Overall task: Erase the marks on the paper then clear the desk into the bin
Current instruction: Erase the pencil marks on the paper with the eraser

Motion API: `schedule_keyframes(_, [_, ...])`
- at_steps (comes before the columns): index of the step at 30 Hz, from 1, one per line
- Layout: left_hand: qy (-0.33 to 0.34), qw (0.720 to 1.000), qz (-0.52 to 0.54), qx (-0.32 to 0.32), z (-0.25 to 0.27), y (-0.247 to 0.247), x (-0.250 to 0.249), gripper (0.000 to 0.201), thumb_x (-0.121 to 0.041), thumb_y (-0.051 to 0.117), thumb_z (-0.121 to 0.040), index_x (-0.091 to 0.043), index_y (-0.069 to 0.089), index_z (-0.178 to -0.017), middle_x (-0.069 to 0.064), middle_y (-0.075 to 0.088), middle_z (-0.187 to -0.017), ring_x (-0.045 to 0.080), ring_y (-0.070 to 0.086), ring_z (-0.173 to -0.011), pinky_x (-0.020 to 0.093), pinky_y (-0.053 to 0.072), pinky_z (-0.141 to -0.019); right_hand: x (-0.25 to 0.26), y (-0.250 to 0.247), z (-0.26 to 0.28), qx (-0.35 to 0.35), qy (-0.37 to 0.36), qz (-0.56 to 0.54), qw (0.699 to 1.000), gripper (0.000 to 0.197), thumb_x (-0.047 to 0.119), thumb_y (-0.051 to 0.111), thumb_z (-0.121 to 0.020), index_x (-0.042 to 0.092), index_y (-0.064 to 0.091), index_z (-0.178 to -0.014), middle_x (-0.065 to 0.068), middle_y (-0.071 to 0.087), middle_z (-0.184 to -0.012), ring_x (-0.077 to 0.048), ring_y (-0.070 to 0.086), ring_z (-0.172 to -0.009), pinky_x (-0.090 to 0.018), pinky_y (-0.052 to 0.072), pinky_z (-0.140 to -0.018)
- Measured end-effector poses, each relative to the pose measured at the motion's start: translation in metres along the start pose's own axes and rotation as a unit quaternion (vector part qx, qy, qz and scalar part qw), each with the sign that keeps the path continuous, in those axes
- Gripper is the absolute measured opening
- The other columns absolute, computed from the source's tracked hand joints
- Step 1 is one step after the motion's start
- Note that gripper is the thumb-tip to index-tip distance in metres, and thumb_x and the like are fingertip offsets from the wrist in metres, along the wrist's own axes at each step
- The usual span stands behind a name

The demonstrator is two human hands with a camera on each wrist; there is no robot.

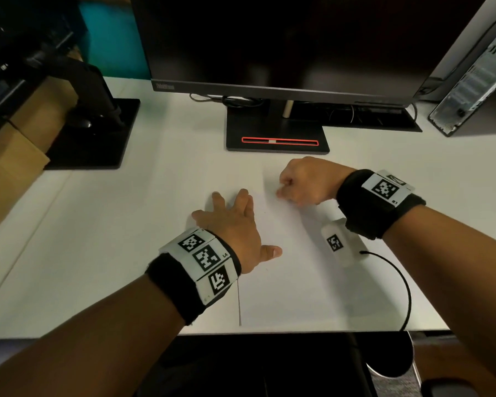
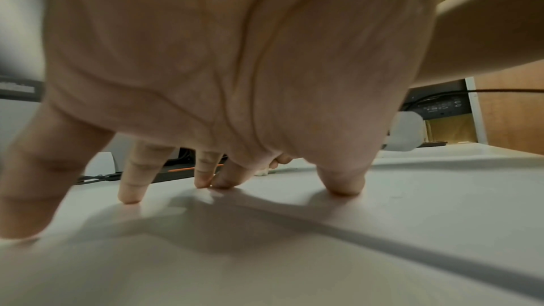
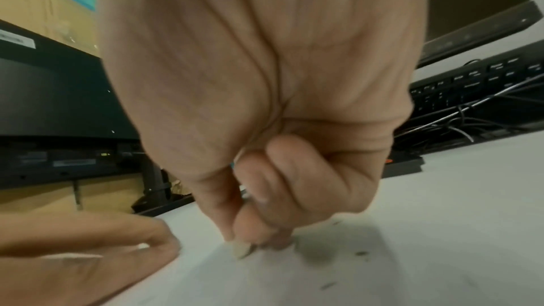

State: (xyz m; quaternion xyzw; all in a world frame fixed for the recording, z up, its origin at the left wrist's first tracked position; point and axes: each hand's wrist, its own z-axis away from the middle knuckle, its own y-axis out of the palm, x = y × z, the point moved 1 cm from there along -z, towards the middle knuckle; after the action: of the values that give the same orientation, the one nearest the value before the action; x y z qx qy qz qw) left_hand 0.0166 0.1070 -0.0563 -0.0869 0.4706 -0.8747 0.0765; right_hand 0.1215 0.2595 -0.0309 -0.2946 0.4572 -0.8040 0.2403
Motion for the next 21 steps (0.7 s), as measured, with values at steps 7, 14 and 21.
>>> schedule_keyframes(7, [-0.001, 1.000, -0.002, 0.010, 0.000, -0.001, 0.000, 0.106, -0.084, 0.023, -0.088, -0.016, -0.018, -0.158, -0.006, -0.024, -0.165, 0.039, -0.009, -0.152, 0.061, 0.030, -0.112, 0.010, 0.010, 0.000, 0.042, -0.018, -0.050, 0.998, 0.039, 0.035, 0.056, -0.101, 0.012, 0.063, -0.070, -0.004, 0.063, -0.065, -0.017, 0.051, -0.052, -0.030, 0.047, -0.059])
schedule_keyframes(14, [-0.006, 1.000, -0.005, 0.015, 0.001, -0.001, -0.001, 0.106, -0.083, 0.023, -0.088, -0.016, -0.019, -0.158, -0.006, -0.026, -0.165, 0.039, -0.010, -0.152, 0.061, 0.030, -0.112, 0.017, 0.011, -0.001, 0.031, -0.020, -0.084, 0.996, 0.038, 0.033, 0.057, -0.100, 0.012, 0.061, -0.069, -0.004, 0.060, -0.064, -0.016, 0.049, -0.051, -0.027, 0.046, -0.056])
schedule_keyframes(21, [-0.006, 1.000, -0.010, 0.019, 0.000, -0.001, -0.001, 0.107, -0.084, 0.021, -0.087, -0.016, -0.021, -0.157, -0.005, -0.027, -0.165, 0.039, -0.009, -0.152, 0.063, 0.029, -0.112, -0.001, 0.008, 0.006, 0.011, 0.043, -0.116, 0.992, 0.036, 0.028, 0.058, -0.096, 0.011, 0.065, -0.066, -0.006, 0.060, -0.061, -0.018, 0.049, -0.050, -0.026, 0.046, -0.053])
